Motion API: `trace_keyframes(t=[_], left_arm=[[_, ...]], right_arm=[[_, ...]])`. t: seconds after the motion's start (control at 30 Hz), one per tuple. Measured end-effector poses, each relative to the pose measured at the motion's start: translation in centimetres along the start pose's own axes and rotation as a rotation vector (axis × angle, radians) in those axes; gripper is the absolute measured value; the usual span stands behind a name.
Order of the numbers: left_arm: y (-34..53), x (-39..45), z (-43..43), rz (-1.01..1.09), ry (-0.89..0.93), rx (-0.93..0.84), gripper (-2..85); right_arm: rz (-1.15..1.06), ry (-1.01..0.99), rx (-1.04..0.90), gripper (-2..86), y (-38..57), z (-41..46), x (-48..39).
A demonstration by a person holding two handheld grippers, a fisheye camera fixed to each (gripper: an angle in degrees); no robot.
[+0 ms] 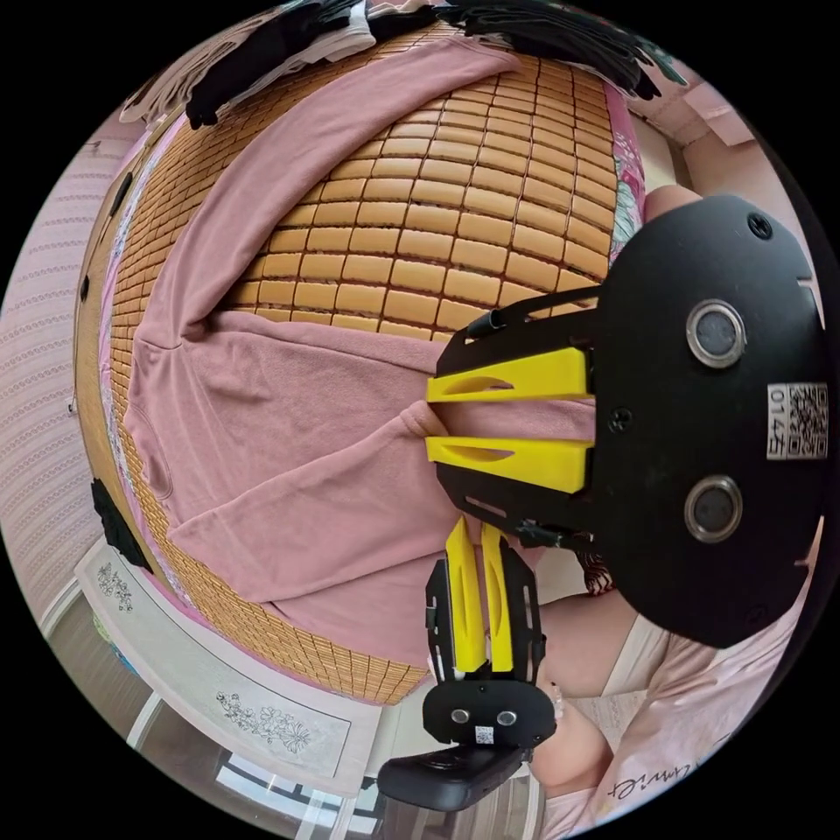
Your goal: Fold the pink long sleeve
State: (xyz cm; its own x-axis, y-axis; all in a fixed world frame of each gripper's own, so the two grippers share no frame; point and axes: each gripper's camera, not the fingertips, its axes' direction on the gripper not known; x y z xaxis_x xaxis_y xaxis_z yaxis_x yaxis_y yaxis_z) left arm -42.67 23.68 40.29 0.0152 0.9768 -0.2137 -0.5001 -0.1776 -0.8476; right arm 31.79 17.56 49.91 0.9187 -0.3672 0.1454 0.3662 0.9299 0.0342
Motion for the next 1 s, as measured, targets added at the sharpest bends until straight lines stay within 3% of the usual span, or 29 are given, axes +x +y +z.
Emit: trace_keyframes(t=[0.2, 0.3, 0.5, 0.6, 0.73, 0.87, 1.0], left_arm=[[-2.8, 4.1, -3.2, 0.004, -0.102, -0.029, 5.2], [-3.6, 5.3, -2.8, -0.013, -0.103, -0.059, 5.4], [-5.6, 7.4, -7.2, -0.017, -0.112, -0.082, 5.6], [-6.7, 8.4, -10.4, -0.015, -0.073, -0.043, 5.4], [-9.7, 10.1, -13.3, 0.01, 0.038, 0.012, 4.9], [-14.9, 13.1, -15.0, 0.06, 0.089, 0.018, 4.8], [-21.6, 16.1, -15.0, 0.144, 0.029, 0.016, 5.0]], right_arm=[[-0.034, 0.015, 0.084, 2.3, 2.5, -1.6, -0.1], [-0.047, -0.005, 0.009, 1.0, 3.4, 0.0, 0.4], [0.041, -0.009, 0.156, 0.1, 7.5, -2.8, 4.5], [0.157, 0.12, 0.3, 1.3, 10.7, -5.7, 9.3], [0.427, 0.28, 0.395, 9.1, 13.9, -7.9, 17.7], [0.579, 0.325, 0.488, 10.2, 16.9, -8.1, 22.7], [0.604, 0.287, 0.502, 10.0, 18.3, -7.1, 24.6]])
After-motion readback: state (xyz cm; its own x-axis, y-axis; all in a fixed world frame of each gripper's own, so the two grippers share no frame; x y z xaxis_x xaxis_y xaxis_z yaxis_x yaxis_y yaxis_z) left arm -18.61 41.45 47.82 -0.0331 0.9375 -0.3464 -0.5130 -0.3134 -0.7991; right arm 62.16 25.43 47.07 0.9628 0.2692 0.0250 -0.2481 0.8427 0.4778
